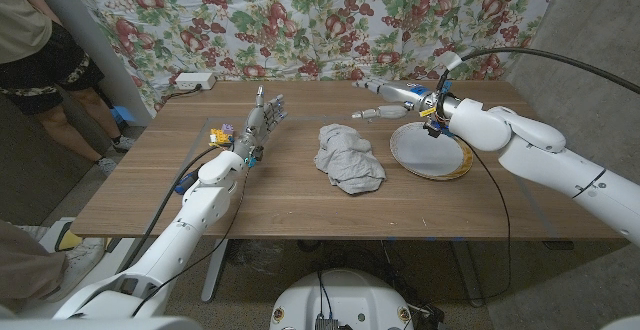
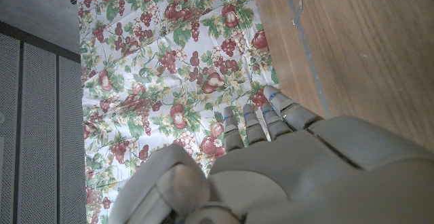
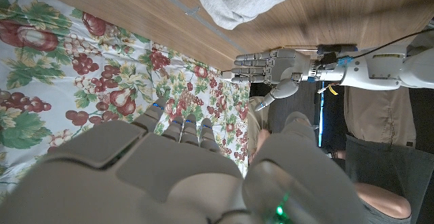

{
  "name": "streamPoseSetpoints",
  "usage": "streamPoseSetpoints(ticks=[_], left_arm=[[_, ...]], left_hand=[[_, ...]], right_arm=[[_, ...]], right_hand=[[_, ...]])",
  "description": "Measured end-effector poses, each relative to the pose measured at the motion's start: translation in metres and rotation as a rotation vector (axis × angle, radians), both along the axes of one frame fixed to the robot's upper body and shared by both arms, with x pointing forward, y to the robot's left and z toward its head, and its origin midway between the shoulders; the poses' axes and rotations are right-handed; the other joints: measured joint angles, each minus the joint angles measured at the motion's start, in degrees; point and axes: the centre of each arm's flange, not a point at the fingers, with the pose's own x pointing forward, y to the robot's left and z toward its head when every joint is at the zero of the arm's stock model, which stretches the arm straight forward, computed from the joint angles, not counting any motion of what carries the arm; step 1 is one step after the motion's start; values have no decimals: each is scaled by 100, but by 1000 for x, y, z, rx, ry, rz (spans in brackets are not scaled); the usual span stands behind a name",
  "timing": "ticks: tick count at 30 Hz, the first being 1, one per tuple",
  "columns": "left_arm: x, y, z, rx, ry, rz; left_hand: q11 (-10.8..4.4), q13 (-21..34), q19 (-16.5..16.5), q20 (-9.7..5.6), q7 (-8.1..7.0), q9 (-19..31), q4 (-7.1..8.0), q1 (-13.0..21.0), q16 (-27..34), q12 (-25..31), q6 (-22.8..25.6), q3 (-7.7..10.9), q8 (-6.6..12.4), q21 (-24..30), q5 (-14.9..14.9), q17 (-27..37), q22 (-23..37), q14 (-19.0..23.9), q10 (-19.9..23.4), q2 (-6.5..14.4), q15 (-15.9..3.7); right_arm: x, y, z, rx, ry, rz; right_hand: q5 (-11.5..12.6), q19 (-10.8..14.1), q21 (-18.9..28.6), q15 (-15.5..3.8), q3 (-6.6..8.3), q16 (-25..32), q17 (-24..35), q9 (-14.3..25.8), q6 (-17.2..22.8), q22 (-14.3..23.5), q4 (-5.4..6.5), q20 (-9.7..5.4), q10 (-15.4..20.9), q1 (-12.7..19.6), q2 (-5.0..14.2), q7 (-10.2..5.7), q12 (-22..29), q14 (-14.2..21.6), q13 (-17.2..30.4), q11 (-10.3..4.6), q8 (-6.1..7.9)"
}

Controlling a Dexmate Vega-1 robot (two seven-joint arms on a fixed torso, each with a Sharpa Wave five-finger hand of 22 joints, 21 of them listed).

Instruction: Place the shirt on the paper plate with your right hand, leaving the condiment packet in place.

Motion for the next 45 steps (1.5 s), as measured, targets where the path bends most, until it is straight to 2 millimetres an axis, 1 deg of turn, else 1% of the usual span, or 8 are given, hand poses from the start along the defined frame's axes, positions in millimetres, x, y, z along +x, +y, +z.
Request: streamPoseSetpoints(ticks=[5, 7, 24, 27, 31, 33, 38, 45], left_arm=[[-1, 0, 2, 2, -4, 0], [-1, 1, 1, 2, -2, 3], [-4, 3, 0, 8, -1, 9], [-4, 3, 1, 9, -2, 10], [-4, 3, 1, 9, -2, 10], [-4, 3, 1, 9, -2, 9], [-4, 3, 2, 11, -3, 9], [-5, 2, 1, 10, -3, 11]], left_hand=[[0, 0, 0, 0, -22, 0, 0, 0, 0, 0, 22, 0, 0, 0, 0, 0, 0, 0, 0, 0, 0], [0, 0, 0, 0, -22, 0, 0, 0, 0, 0, 22, 0, 0, 0, 0, 0, -1, 0, 0, 0, 0], [0, 0, -31, -19, 19, 0, 0, 0, 0, 0, 64, 0, 0, 0, 0, 0, -1, 0, -1, 0, 0], [0, 0, -31, -19, 19, 0, 0, 0, 0, 0, 64, 0, 0, 0, 0, 0, -1, 0, -1, 0, 0], [0, 0, -31, -19, 19, 0, 0, 0, 0, 0, 64, 0, 0, 0, 0, 0, -1, 0, -1, 0, 0], [0, 0, -31, -19, 19, 0, 0, 0, 0, 0, 64, 0, 0, 0, 0, 0, -1, 0, -1, 0, 0], [0, 0, -31, -19, 19, 0, 0, 0, 0, 0, 64, 0, 0, 0, 0, 0, -1, 0, -1, 0, 0], [0, 0, -31, -19, 19, 0, 0, 0, 0, 0, 63, 0, 0, 0, 0, 0, -1, 0, -1, 0, 0]], right_arm=[[1, 0, -2, -29, -12, -18], [1, 5, 0, -39, -18, -13], [4, 17, -2, -92, -12, -4], [5, 19, -2, -96, -9, -2], [6, 21, -2, -99, -9, 2], [7, 23, -3, -103, -6, 5], [10, 25, -5, -114, 2, 9], [12, 28, -7, -122, 8, 11]], right_hand=[[0, 16, 0, 0, 0, 0, 0, 0, -77, 0, 0, 16, 0, 0, 0, 18, 0, 0, 0, 0, -18], [0, 42, 0, 0, 0, 0, 0, 0, -77, 0, 0, 42, 0, 0, 0, 18, 0, 0, 0, 0, -18], [45, 43, 0, 1, 0, 0, 0, 0, -168, 0, 0, 43, 0, 5, 5, 49, 0, -2, 0, 0, -18], [45, 43, 0, 61, 0, -9, 0, 0, -168, 0, 0, 43, 0, 30, 30, 49, 0, -67, 0, 0, -18], [45, 43, 0, 72, -17, -23, 0, 0, -180, 0, -16, 44, 0, 30, 30, 37, 0, -116, 0, 0, -18], [45, 103, 0, 72, -17, -24, 0, 0, -197, 0, -17, 103, 0, 29, 30, 19, 0, -115, 0, 0, -17], [45, 105, 0, 48, -17, -23, -1, 0, -198, 0, -16, 105, 0, 29, 30, 18, 0, -92, 0, 0, -17], [45, 152, 0, 49, -17, -23, -1, 0, -198, 0, -16, 160, 0, 30, 30, 18, 0, -92, 0, 0, -17]])
